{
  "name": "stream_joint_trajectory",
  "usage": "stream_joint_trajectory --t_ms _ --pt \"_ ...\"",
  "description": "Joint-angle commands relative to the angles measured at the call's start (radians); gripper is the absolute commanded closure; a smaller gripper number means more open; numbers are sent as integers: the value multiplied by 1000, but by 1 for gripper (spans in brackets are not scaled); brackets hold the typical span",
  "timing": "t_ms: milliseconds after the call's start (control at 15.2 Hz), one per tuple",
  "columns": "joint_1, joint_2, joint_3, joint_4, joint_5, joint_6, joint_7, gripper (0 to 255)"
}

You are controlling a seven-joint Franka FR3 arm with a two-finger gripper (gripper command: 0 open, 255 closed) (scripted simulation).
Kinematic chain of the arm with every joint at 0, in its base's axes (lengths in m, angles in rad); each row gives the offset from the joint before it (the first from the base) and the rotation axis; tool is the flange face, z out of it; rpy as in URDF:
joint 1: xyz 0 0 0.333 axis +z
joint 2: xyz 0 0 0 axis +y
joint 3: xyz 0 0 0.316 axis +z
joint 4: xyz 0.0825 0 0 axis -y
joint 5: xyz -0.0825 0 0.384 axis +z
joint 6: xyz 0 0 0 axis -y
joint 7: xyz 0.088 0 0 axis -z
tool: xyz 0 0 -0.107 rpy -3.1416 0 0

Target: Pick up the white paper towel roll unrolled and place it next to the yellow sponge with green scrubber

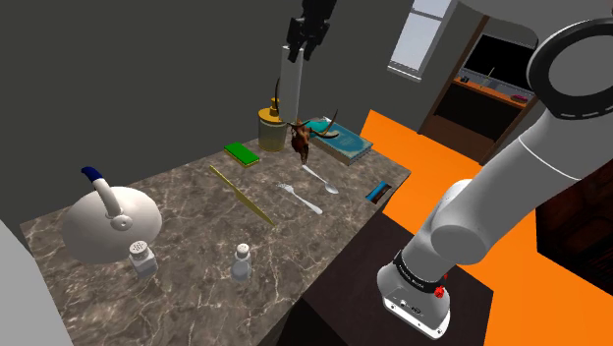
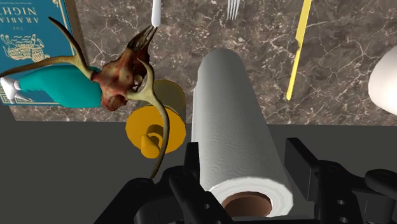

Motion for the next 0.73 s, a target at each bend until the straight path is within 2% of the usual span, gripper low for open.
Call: stream_joint_trajectory --t_ms 0,660 --pt "0 -6 1 -32 0 27 1 255" --pt "0 -26 1 -189 -1 164 0 255"
